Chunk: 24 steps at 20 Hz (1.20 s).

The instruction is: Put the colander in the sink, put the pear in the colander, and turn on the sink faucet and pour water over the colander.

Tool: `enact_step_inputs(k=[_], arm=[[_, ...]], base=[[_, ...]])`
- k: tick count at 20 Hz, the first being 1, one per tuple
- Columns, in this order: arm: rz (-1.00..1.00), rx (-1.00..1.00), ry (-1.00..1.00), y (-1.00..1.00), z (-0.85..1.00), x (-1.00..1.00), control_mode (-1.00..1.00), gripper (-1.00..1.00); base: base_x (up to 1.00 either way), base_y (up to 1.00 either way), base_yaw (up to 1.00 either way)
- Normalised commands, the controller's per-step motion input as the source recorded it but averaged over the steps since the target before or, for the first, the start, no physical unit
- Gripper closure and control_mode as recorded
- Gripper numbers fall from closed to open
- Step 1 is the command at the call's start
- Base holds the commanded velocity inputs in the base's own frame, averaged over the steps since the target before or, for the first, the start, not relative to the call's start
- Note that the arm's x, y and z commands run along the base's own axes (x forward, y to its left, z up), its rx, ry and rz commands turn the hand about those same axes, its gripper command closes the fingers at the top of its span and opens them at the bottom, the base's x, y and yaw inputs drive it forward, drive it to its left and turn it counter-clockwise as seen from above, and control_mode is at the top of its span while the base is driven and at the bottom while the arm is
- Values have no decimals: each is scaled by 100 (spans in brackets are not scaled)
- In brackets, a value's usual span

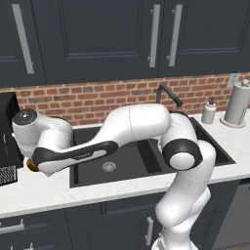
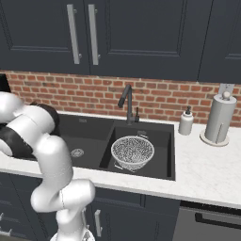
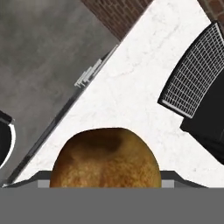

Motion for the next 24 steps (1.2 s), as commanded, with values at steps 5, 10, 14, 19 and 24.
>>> enact_step_inputs(k=[5,10,14,19,24], arm=[[-71,21,0,-23,6,-32,-100,100],[-71,21,0,-32,12,-25,-100,100],[-68,23,0,-29,40,-36,-100,100],[-55,20,0,-61,55,-37,-100,100],[-40,19,0,-89,37,-34,-100,100]], base=[[0,0,0],[0,0,0],[0,0,0],[0,0,0],[0,0,0]])
